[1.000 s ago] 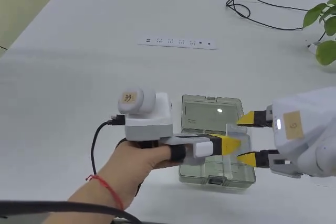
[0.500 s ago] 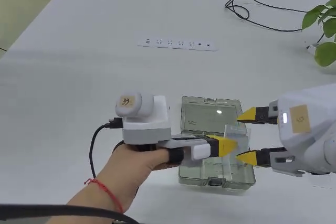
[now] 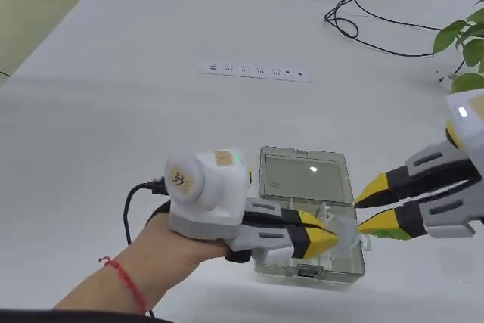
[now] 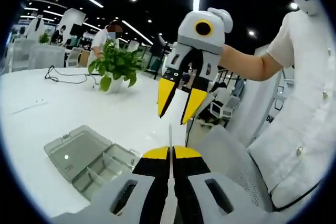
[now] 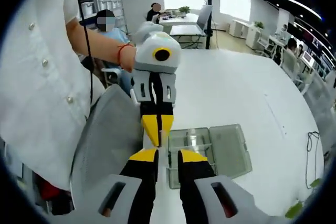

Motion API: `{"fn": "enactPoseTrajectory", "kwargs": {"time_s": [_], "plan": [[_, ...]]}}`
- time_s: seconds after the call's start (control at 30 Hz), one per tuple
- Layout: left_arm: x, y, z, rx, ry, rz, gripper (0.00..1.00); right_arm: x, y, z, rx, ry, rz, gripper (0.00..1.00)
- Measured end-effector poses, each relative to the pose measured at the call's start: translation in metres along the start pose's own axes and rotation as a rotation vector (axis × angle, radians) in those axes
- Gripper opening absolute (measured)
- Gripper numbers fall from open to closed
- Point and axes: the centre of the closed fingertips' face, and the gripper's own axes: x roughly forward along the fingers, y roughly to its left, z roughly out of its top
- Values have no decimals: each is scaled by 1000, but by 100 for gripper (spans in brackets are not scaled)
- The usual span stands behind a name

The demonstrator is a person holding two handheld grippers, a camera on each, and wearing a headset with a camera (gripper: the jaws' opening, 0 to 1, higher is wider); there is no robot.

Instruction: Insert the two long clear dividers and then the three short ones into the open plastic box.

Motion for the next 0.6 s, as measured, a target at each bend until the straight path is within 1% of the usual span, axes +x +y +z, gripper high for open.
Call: {"fn": "enactPoseTrajectory", "kwargs": {"time_s": [0.1,0.23,0.43,0.6], "plan": [[0,-5,-1,26,8,-16,0,3,8,2,1,-3,49,14],[-1,-10,2,42,-5,-32,0,9,18,3,-3,1,98,11],[-3,-13,4,55,-18,-45,0,14,26,2,-5,2,147,8],[-4,-16,6,65,-22,-57,0,15,29,4,2,-8,168,6]]}}
